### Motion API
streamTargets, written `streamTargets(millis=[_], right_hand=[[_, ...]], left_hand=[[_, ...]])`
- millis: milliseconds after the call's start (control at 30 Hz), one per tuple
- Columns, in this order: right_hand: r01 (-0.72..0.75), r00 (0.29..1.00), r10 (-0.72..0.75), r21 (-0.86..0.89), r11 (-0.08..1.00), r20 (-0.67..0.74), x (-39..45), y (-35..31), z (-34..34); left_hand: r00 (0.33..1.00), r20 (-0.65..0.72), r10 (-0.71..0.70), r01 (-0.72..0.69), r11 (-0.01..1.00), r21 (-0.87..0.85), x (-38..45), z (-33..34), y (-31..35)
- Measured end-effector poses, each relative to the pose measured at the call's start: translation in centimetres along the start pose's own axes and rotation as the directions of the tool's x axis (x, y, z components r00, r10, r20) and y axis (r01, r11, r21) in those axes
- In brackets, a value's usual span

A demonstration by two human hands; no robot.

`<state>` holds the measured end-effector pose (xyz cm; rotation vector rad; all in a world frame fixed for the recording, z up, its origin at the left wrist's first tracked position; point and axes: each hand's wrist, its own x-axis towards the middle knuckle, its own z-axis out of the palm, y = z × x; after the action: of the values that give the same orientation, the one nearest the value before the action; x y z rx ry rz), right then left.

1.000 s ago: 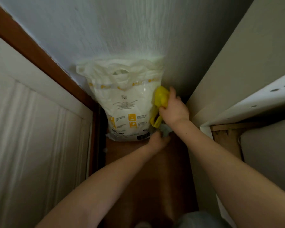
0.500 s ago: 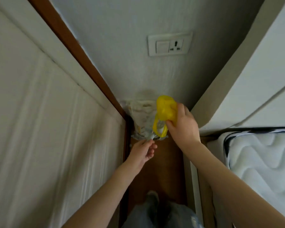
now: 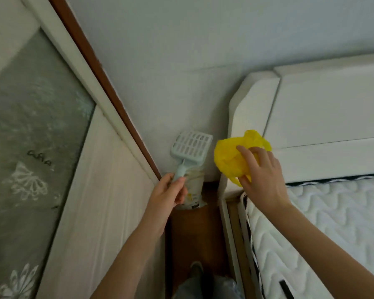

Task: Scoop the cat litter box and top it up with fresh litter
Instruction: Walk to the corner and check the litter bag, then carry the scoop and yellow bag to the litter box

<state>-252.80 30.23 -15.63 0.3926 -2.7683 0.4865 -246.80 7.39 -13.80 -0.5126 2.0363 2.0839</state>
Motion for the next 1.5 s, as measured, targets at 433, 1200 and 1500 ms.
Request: streamTargets(millis=[433, 1200, 1500], right_hand=[[-0.3, 0.939, 0.271, -0.116, 0.947, -0.211, -10.1, 6.6, -8.9], [-0.996, 0.054, 0.707, -0.084, -0.008, -0.706, -27.4, -1.6, -13.9], [-0.915, -0.279, 0.529, 0.055, -0.399, -0.801, -38.5, -12.3, -15.7]], left_hand=[[0.957, 0.273, 0.099, -0.101, 0.995, -0.009, -4.5, 10.8, 3.6], [0.118, 0.971, -0.207, -0.344, 0.909, 0.236, -5.1, 29.9, 4.4], [-0.312, 0.881, -0.355, -0.422, 0.883, 0.207, -19.6, 30.5, -1.4]])
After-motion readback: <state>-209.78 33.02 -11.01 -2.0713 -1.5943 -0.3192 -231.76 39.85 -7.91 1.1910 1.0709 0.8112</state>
